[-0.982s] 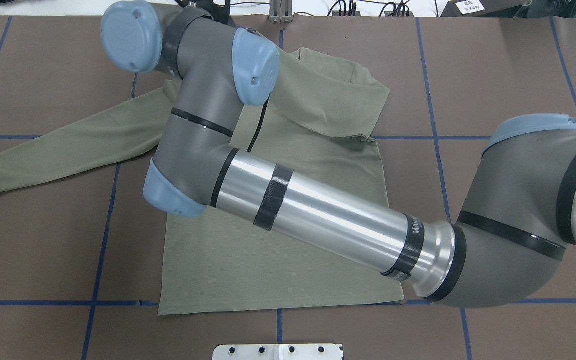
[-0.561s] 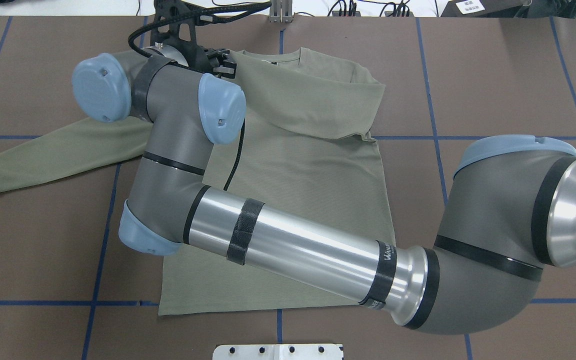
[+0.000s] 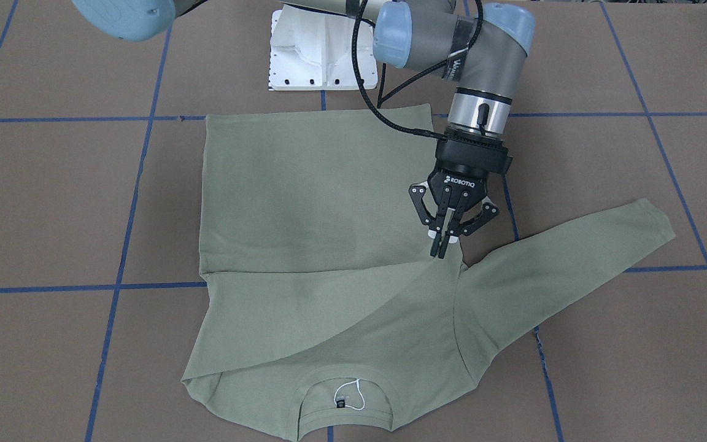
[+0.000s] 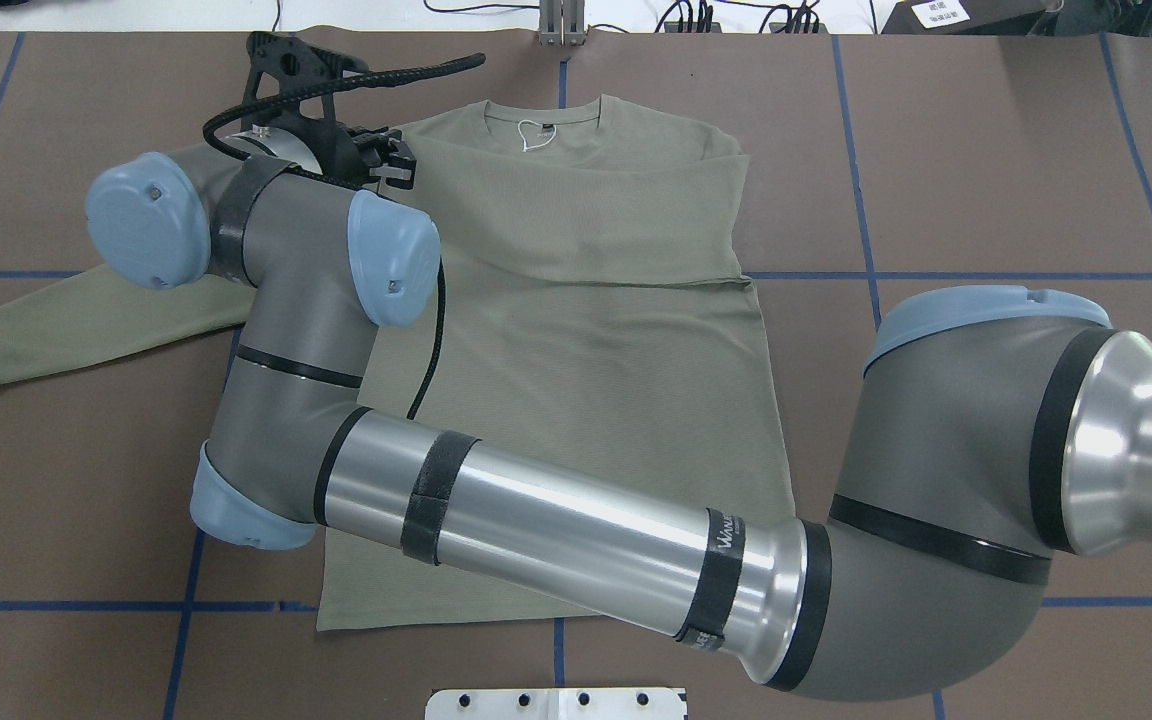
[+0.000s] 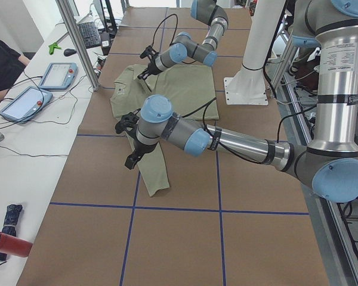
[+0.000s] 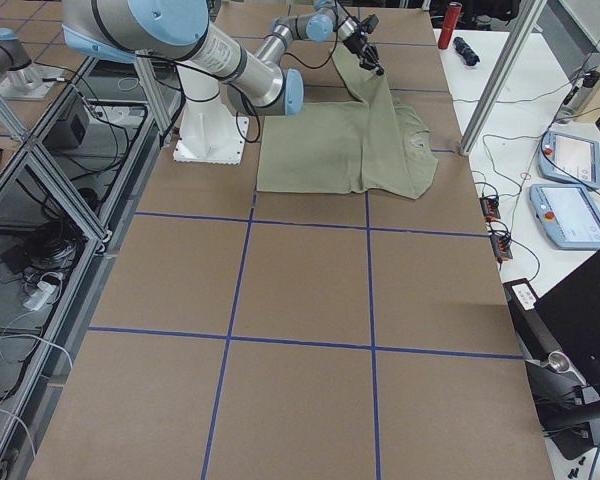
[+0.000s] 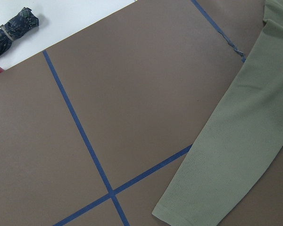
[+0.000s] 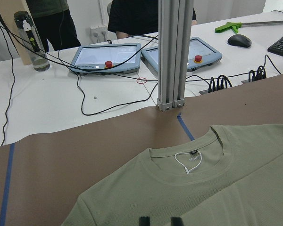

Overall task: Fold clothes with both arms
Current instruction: 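Lift the sleeve with the right gripper and carry it across the shirt body, then release the sleeve on the shirt and raise the right gripper away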

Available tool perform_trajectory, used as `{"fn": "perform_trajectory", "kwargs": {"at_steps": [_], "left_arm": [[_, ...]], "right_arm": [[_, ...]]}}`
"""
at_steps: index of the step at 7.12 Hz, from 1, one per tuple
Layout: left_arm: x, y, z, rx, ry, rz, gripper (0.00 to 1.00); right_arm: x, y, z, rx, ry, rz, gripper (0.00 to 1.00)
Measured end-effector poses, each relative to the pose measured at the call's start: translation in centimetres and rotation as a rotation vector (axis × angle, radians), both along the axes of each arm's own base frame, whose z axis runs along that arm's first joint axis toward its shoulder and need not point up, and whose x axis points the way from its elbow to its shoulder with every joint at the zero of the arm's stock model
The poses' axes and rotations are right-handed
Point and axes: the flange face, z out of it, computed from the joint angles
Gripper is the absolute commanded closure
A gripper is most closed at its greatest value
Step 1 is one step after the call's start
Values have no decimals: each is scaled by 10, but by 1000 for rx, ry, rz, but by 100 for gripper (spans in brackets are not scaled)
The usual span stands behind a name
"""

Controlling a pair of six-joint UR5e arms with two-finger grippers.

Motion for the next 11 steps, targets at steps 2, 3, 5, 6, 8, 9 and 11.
{"fn": "perform_trajectory", "kwargs": {"at_steps": [2,3,5,6,8,9,11], "left_arm": [[0,1,-1,0,1,-1,0],[0,-1,-1,0,1,-2,0],[0,-4,-7,15,2,-1,0],[2,-5,-13,35,6,-4,1],[27,-8,-12,57,34,0,0],[42,-11,0,51,42,-3,0],[91,-9,27,25,34,-42,0]], "right_arm": [[0,-4,-15,-6,-51,-18,0],[12,-16,-28,-46,-92,-48,0],[61,-70,-28,-172,-130,-190,0],[101,-103,-13,-227,-114,-281,0],[205,-149,47,-272,-53,-469,0],[262,-171,91,-264,-35,-560,0],[395,-196,198,-192,4,-736,0]]}}
